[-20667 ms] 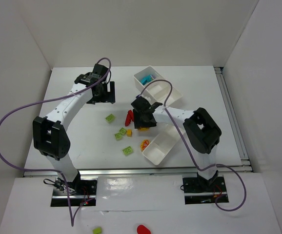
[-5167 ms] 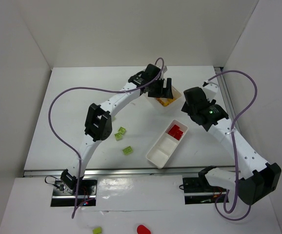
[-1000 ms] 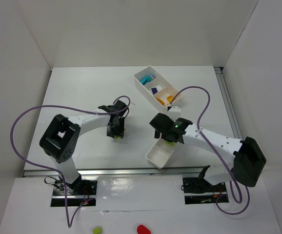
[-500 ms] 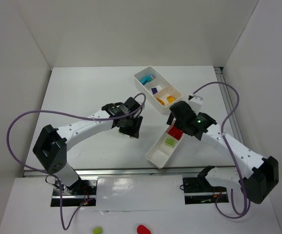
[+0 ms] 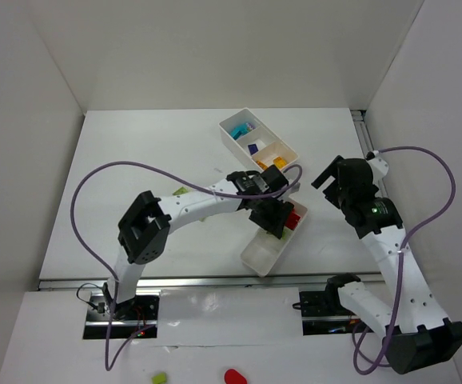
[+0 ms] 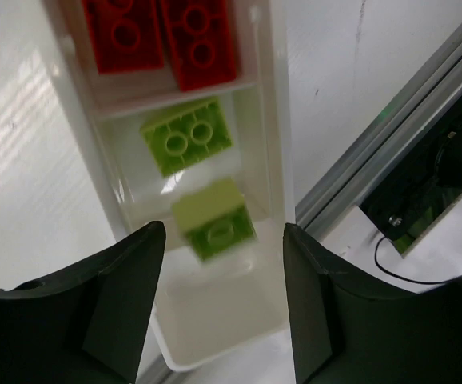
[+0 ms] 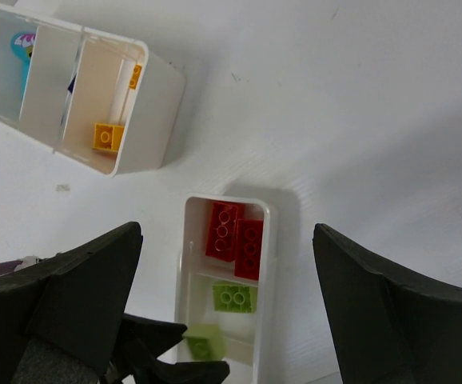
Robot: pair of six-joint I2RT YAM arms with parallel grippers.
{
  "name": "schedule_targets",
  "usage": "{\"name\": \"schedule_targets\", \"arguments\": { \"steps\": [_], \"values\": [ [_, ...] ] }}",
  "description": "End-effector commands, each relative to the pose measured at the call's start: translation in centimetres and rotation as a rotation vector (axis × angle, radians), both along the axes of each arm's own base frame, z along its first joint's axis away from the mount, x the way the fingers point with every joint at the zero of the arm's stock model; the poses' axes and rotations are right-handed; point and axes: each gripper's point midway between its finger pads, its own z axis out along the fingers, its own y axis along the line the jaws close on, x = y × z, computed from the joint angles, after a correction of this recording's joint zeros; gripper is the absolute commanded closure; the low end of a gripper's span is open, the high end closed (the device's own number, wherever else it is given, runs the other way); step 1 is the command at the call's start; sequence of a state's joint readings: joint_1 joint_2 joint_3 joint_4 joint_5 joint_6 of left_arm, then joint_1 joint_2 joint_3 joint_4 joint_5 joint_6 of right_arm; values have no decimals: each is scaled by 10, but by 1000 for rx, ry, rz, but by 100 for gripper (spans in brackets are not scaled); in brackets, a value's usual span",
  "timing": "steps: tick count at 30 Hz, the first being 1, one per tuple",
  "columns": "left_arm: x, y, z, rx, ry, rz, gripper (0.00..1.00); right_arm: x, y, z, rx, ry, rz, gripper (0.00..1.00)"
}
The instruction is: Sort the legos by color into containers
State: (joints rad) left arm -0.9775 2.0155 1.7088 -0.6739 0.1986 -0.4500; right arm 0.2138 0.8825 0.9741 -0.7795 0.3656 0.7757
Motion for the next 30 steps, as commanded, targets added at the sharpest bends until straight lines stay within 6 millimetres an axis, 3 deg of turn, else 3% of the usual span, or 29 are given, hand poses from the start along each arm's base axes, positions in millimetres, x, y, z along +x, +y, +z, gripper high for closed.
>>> {"name": "schedule_targets", "arguments": {
  "steps": [1, 3, 5, 9, 11, 12, 14, 15, 16, 17, 18, 19, 21, 22, 25, 30],
  "values": [
    [8, -21, 12, -49, -20, -42, 28, 1, -3, 2, 6, -2, 42, 6],
    [9, -24, 14, -50, -21, -42, 15, 1, -6, 1, 4, 0, 41, 6],
    [11, -23, 16, -43, -35, -44, 9, 1, -7, 1, 2, 3, 44, 6],
    [21, -3, 25, 21, -107, 13, 13, -1, -10, -1, 2, 2, 35, 6],
    [25, 16, 32, 50, -145, 51, 20, 1, -10, 1, 3, -7, 35, 6],
    [38, 31, 33, 74, -174, 97, 22, 0, -8, 1, 1, -4, 47, 6],
    [45, 61, 24, 133, -174, 149, 23, 1, -8, -1, 1, -6, 48, 6],
    [63, 84, 31, 147, -196, 238, 23, 2, -6, -3, 7, 4, 56, 6],
    [68, 102, 28, 176, -188, 285, 23, 2, -6, -3, 7, 4, 56, 6],
    [81, 135, 16, 235, -178, 369, 21, 4, -5, -2, 6, -5, 69, 6],
    [86, 152, 20, 234, -175, 460, 17, 5, -5, -4, 5, 6, 69, 6],
    [85, 173, 6, 268, -158, 516, 12, 4, -3, -8, 11, 16, 77, 6],
    [104, 207, 1, 264, -139, 679, 5, 6, -3, -7, 12, 5, 77, 6],
    [103, 220, -9, 285, -110, 722, 0, 8, -2, -4, 13, -9, 77, 6],
    [113, 238, -25, 295, -68, 780, 0, 10, -2, -2, 14, -18, 77, 6],
    [113, 239, -63, 364, -1, 752, 1, 8, -2, -4, 13, -9, 77, 6]
  ]
}}
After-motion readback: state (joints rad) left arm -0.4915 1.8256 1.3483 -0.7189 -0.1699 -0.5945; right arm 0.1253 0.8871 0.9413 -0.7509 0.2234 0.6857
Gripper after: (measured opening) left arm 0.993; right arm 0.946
